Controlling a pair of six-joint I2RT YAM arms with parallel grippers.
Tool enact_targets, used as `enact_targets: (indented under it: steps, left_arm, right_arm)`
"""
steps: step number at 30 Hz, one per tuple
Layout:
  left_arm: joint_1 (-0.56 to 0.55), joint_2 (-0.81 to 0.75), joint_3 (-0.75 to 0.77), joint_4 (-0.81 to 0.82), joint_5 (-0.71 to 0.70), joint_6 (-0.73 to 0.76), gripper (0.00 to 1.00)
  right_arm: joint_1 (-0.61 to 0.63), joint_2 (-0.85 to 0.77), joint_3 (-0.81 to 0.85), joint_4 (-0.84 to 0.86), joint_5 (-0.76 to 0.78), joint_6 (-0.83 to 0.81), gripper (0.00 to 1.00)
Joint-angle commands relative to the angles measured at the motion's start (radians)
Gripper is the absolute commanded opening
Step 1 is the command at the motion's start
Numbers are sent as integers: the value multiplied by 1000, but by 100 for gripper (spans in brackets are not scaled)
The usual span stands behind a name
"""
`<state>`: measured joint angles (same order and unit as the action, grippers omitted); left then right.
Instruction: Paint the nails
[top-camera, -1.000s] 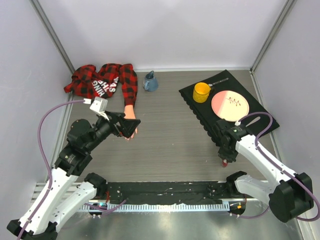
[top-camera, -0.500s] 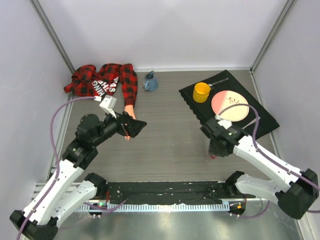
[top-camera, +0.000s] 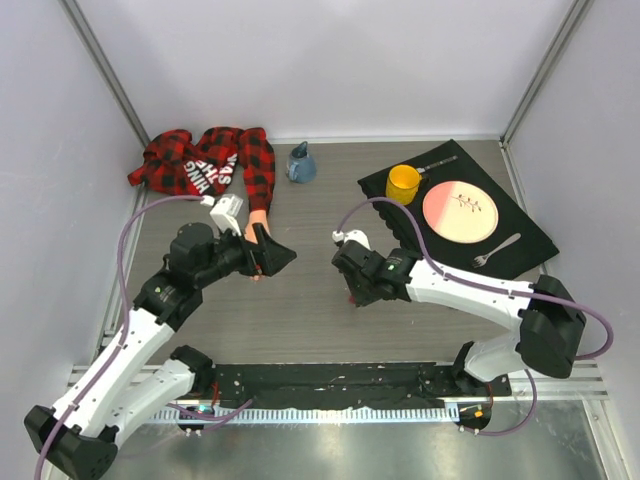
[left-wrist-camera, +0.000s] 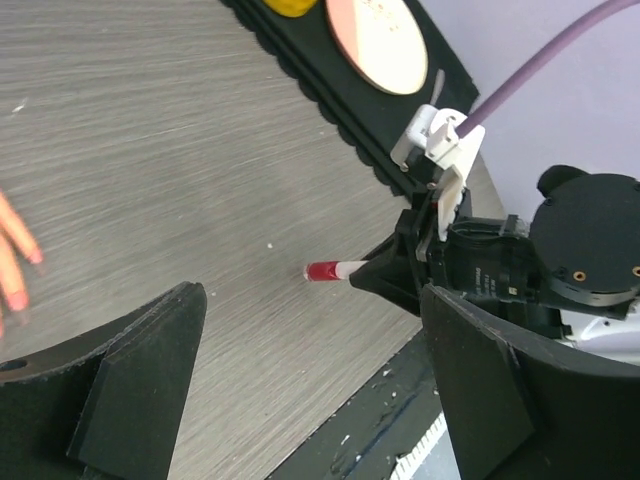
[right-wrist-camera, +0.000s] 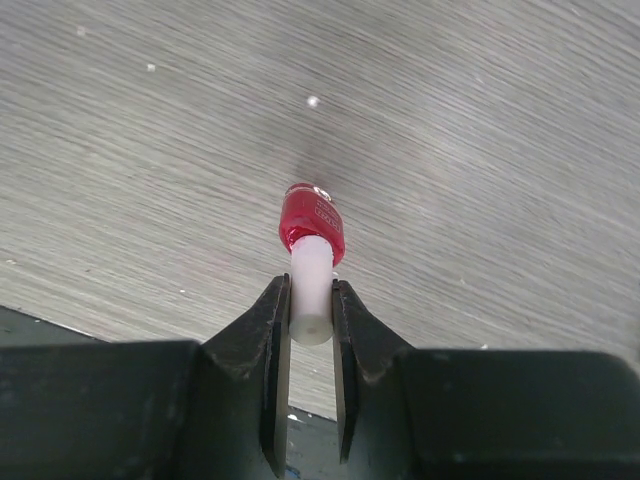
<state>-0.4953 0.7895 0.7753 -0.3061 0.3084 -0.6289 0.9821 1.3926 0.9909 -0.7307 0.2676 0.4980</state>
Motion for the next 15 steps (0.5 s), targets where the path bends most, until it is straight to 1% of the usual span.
enact_targets:
  steps: [1,3,4,5,7,9,12,15]
  left_arm:
    - [4,-74,-7,-79,-106,-9,92]
    - [3,-136,-48,-94,-143,-18,92]
    - [3,-157,-65,-97,-182,-40,92]
    - [4,-182,-102,-78,-187,-48,91]
    - [4,-223,-122,-68,-172,-37,91]
    - [3,-225,-102,-111,-164,-22,91]
    - [4,-176,-47,-190,-157,-3,90]
    - [3,-127,-7,-225,-150,-8,89]
  right_arm:
    - [24,43,78,91,-42,-65,1]
    - [29,77,98,90,-47,-70,1]
    - [33,85,106,93,-39,-65,1]
    - [36,94,110,97,-38,-62,1]
    - [41,103,117,102,-30,-61,1]
    - [44,126,124,108,-31,-58,1]
    - [49,147,137,109,-16,-44,1]
    - [58,160,137,120,5,-33,2]
